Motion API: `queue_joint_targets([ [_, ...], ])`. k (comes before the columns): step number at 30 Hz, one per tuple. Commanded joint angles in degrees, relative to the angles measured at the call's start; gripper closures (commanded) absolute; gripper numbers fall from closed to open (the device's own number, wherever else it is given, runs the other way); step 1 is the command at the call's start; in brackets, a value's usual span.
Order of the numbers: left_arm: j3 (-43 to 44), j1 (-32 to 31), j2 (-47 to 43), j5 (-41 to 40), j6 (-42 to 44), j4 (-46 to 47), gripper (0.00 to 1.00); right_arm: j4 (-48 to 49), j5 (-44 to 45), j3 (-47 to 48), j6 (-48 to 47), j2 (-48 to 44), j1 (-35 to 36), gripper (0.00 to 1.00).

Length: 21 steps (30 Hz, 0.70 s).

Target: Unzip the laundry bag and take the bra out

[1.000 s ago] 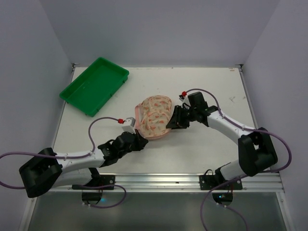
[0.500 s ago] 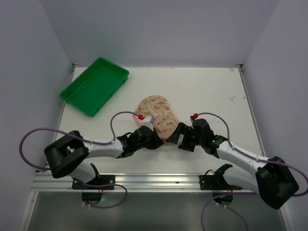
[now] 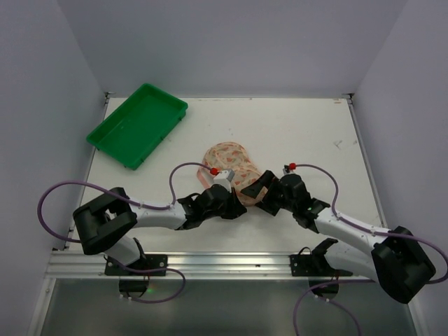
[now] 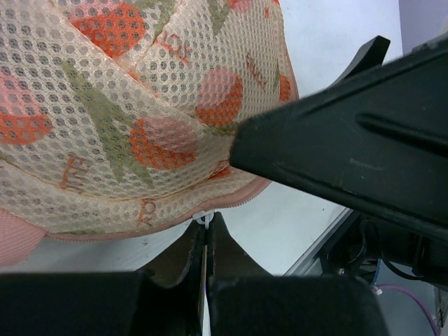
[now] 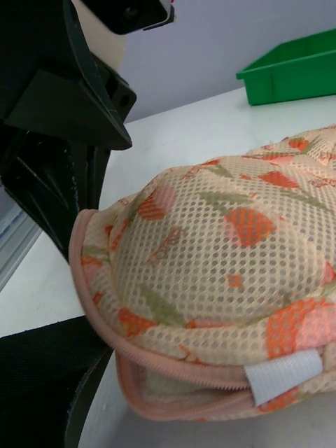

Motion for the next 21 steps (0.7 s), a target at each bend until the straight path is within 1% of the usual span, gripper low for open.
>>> queue_joint_targets([
  [1, 0.2, -0.3, -0.9, -0.5, -0.6, 2.9, 1.00, 4.4, 1.6, 3.7, 2.0, 3.8, 0.1, 0.04],
  [4, 0.9, -0.4, -0.9, -0.6, -0.4, 2.4, 1.00, 7.6, -0.7, 3.3, 3.1, 6.7, 0.1, 0.10],
  [6, 0.9, -0.4, -1.7, -1.1, 0.0, 1.8, 1.00, 7.7, -1.7, 3.4, 2.8, 8.9, 0.1, 0.20],
  [7, 0.8, -0.4, -2.1, -1.4, 0.2, 1.1, 1.00, 7.7, -1.8, 2.9, 2.8, 9.1, 0.1, 0.29],
  [8, 0.6, -0.4, -2.8, -2.2, 0.4, 0.6, 1.00, 7.5, -1.8, 2.4, 2.8, 9.0, 0.1, 0.41],
  [9, 0.4, -0.4, -3.3, -2.6, 1.1, 0.2, 1.00, 7.1, -2.3, 2.0, 2.8, 8.7, 0.1, 0.65],
  [10, 0.3, -0.2, -3.6, -3.0, 1.4, -1.2, 1.00, 5.5, -2.3, 1.6, 2.3, 8.2, -0.1, 0.77],
  [12, -0.4, -0.2, -5.1, -4.0, 2.4, -2.6, 1.00, 1.7, -0.9, 2.5, 0.0, 5.7, -0.2, 0.94],
  [13, -0.7, -0.1, -5.6, -4.1, 2.7, -3.6, 1.00, -0.7, -0.4, 4.9, -3.8, 4.9, -0.4, 1.00],
  [14, -1.9, 0.3, -7.0, -4.4, 3.2, -4.2, 1.00, -6.3, -0.2, 6.3, -5.8, 4.3, -0.9, 1.00],
  [15, -2.5, 0.5, -7.9, -4.5, 3.7, -4.9, 1.00, -8.1, -0.2, 8.7, -8.0, 3.2, -2.4, 1.00],
  [16, -3.2, 1.2, -8.7, -4.5, 4.0, -6.3, 1.00, -10.3, -1.7, 9.6, -12.1, 2.6, -3.6, 1.00],
  [17, -4.0, 1.5, -10.8, -4.8, 4.4, -7.0, 1.00, -11.7, -3.7, 10.1, -13.9, 2.1, -5.4, 1.00],
  [18, -5.8, 1.9, -12.1, -5.2, 5.0, -7.7, 1.00, -11.7, -6.7, 10.7, -15.8, 1.6, -9.8, 1.00],
  [19, -6.9, 2.8, -13.1, -5.7, 5.3, -9.0, 1.00, -11.5, -12.6, 11.0, -20.0, 1.6, -11.7, 1.00],
  [21, -8.9, 4.2, -16.5, -6.3, 6.4, -9.9, 1.00, -12.2, -16.7, 12.7, -24.8, 2.2, -14.9, 1.00],
])
